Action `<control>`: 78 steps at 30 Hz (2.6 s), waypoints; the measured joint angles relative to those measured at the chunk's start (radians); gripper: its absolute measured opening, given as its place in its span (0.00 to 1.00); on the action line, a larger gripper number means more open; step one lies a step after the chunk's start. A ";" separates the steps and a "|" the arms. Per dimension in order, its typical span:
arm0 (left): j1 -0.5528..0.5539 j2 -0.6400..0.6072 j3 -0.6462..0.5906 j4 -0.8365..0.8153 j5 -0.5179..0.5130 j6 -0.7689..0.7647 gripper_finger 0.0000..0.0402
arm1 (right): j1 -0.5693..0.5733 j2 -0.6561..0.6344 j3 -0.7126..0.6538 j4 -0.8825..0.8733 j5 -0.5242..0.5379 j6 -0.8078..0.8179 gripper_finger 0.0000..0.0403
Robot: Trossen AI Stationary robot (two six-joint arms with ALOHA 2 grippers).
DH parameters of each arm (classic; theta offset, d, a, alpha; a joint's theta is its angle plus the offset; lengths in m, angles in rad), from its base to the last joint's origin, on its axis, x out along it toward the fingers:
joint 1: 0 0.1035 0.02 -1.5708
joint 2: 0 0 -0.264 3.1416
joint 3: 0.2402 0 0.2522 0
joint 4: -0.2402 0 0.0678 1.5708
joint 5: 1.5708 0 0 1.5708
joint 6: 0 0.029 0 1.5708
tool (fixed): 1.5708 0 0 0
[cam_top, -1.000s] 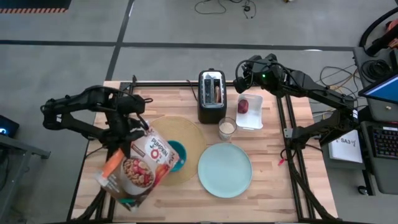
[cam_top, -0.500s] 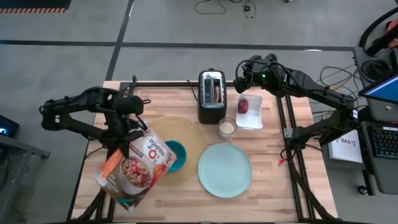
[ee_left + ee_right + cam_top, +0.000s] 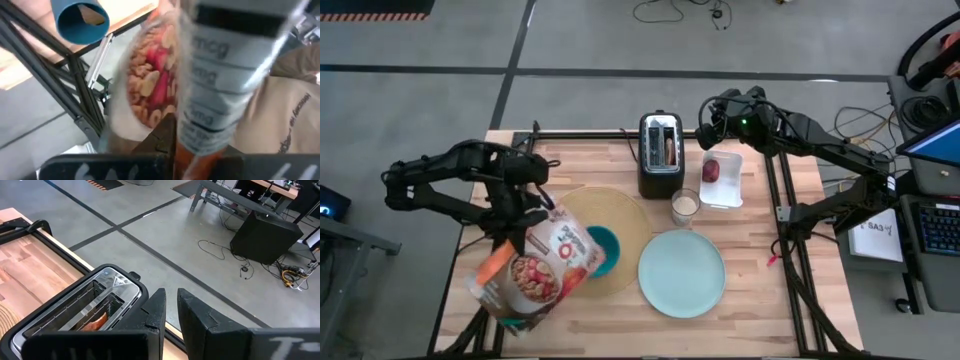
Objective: Arrange a breakfast setting
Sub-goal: Put the cereal from the cereal box into the blue bowl
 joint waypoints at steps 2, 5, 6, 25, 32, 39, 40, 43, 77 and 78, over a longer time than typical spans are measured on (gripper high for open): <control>0.001 -0.001 0.000 -0.008 0.004 -0.003 0.00 | 0.000 0.000 0.000 0.000 0.000 0.000 0.09; 0.004 -0.004 0.006 0.008 0.000 -0.015 0.00 | 0.000 0.000 0.000 0.000 0.000 0.001 0.09; 0.004 -0.004 0.007 0.003 0.001 0.002 0.00 | 0.000 0.000 0.000 -0.002 0.000 0.002 0.10; 0.014 0.004 -0.012 -0.009 0.033 0.007 0.00 | 0.000 0.001 0.000 -0.003 0.000 0.008 0.10; 0.017 0.001 -0.010 0.012 0.032 -0.010 0.00 | 0.000 0.001 0.000 -0.003 0.000 0.003 0.09; 0.019 -0.001 -0.010 0.018 0.034 -0.009 0.00 | 0.000 0.001 0.000 -0.003 0.000 0.001 0.09; 0.019 0.001 -0.008 0.024 0.034 0.013 0.00 | 0.000 0.001 0.000 -0.003 0.000 0.001 0.10; 0.022 0.003 -0.012 -0.008 0.031 0.008 0.00 | 0.000 0.001 0.000 -0.003 0.000 0.000 0.10; 0.031 -0.010 -0.036 0.000 0.049 0.034 0.00 | 0.000 0.001 0.000 -0.003 0.001 -0.007 0.09; 0.030 -0.008 -0.035 -0.002 0.049 0.071 0.00 | 0.000 0.001 0.000 -0.003 0.001 -0.007 0.10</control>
